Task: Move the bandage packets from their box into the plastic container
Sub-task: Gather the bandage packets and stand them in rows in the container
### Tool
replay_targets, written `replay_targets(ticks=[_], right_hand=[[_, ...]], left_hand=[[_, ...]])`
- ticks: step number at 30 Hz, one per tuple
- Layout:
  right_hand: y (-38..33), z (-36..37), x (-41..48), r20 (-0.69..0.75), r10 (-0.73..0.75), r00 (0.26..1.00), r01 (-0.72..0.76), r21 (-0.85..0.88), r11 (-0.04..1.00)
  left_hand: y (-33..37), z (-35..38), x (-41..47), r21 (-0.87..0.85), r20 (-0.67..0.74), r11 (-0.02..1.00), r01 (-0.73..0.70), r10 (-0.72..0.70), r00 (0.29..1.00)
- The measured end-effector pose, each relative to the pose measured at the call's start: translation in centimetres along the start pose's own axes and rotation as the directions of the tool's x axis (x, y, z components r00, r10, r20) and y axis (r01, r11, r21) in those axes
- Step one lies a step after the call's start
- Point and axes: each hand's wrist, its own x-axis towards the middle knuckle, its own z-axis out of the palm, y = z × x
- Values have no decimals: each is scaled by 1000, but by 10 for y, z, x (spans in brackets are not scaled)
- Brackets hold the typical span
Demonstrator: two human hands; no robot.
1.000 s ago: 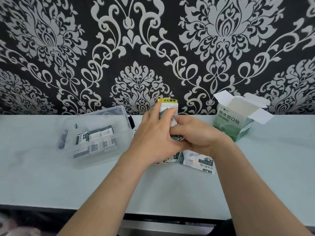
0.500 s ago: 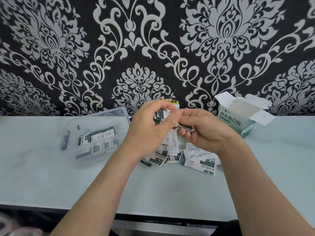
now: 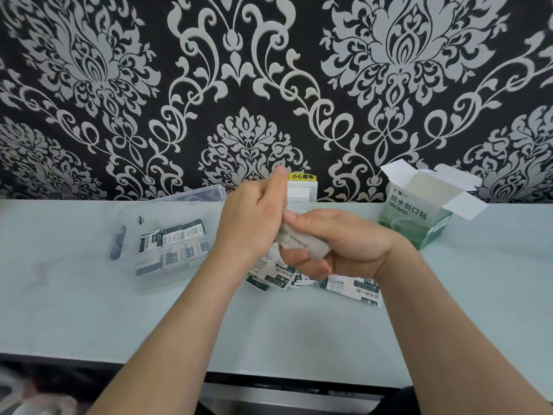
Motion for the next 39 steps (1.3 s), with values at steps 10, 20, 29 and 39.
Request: replay_targets(ticks=[10, 20, 29, 39], right_hand=[[-6, 1, 5, -332, -118, 936, 183, 173, 968], [-4, -5, 3, -356, -168, 919, 165, -38, 986], [-9, -3, 1, -373, -54, 926, 15, -106, 994], [-13, 29, 28, -635, -459, 621, 248, -396, 884]], left_hand=[[5, 8, -16, 302, 291, 903, -306, 218, 932], [6, 1, -14, 448, 230, 835, -320, 238, 943], [0, -29, -1, 107, 308, 986, -124, 86, 947], [-22, -66, 8, -216, 68, 964, 155, -144, 987]])
